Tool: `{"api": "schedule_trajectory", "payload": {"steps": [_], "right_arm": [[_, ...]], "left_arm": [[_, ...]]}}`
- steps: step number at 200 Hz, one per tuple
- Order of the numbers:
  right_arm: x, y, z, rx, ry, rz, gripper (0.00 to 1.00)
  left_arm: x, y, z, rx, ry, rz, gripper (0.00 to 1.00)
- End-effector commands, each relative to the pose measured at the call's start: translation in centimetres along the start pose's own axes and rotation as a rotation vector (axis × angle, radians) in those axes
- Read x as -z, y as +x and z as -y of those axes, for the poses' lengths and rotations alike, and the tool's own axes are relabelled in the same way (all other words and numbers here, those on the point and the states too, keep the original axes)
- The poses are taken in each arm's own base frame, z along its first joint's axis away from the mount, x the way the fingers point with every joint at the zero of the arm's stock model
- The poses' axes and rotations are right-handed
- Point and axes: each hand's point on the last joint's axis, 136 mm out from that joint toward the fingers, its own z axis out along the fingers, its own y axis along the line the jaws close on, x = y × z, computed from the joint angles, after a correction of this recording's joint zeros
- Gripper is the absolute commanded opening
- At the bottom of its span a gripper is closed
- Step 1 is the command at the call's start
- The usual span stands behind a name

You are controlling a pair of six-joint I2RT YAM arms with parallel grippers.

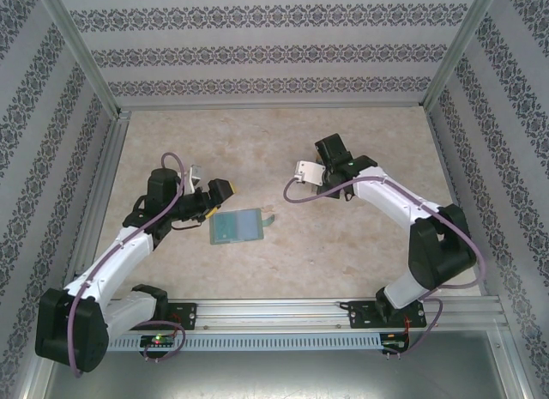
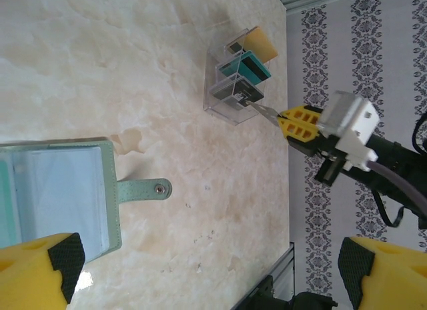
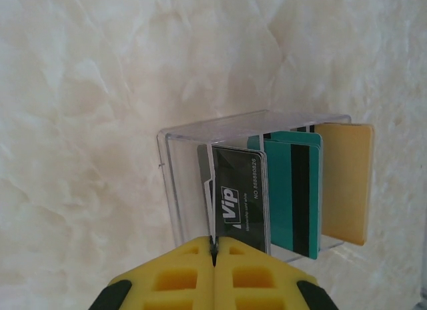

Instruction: Take the credit cards out of the card holder

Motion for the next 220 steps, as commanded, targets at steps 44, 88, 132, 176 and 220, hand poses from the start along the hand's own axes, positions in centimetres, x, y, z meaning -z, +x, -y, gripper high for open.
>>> {"api": "schedule_trajectory", "payload": {"steps": [44,88,132,176,220], "right_arm": [[-1.3,-0.1,2.6,0.08,0.033,-0.001,0.0],[-1.7,0.3,2.8,0.009,0.004,0.029,0.0],[-2.0,0.8,1.7,-0.035,-0.037,0.065,0.0],[-2.3,0.8,1.4,-0.068,-0.047,0.104,0.0],[-2.8,1.0,1.5,-0.07,-0.042,0.12,0.0]], "left_arm": [[0.7,0.6,-0.6,-0.001,-0.012,0.01,0.99],[0.6,0.5,-0.9,0.0,-0.023,0.013,0.99],[0.4,0.5,-1.3,0.006,-0.034,0.01,0.99],[0.1,0.6,-1.6,0.013,-0.04,0.002,0.99],[0.2,0.6,-1.6,0.016,-0.045,0.001,0.99]]}}
